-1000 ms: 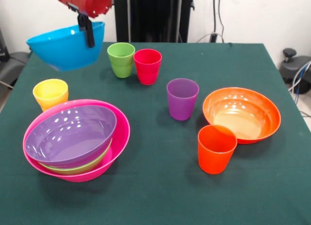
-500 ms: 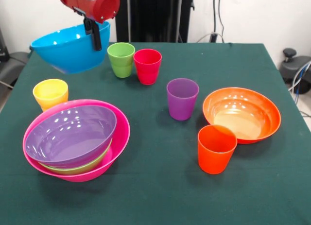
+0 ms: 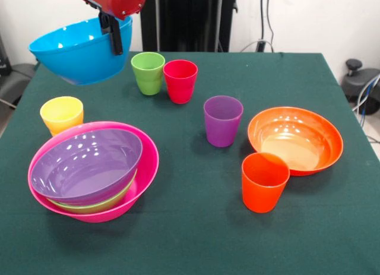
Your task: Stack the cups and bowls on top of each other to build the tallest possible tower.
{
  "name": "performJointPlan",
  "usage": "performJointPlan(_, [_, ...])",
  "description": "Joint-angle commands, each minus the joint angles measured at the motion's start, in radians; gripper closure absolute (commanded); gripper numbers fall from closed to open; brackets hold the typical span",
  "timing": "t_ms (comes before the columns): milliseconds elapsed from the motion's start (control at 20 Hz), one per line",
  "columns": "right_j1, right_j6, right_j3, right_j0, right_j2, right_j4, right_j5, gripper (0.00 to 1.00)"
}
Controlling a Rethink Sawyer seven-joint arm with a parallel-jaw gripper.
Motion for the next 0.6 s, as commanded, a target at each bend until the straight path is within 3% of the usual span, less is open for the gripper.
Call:
performJointPlan(50, [0.065, -0.154, -0.185, 0.075, 0.065, -0.041, 0.169, 1.0])
performJointPlan(600, [0.22, -0.178, -0.381, 0.146, 0.074, -0.059, 0.197, 1.0])
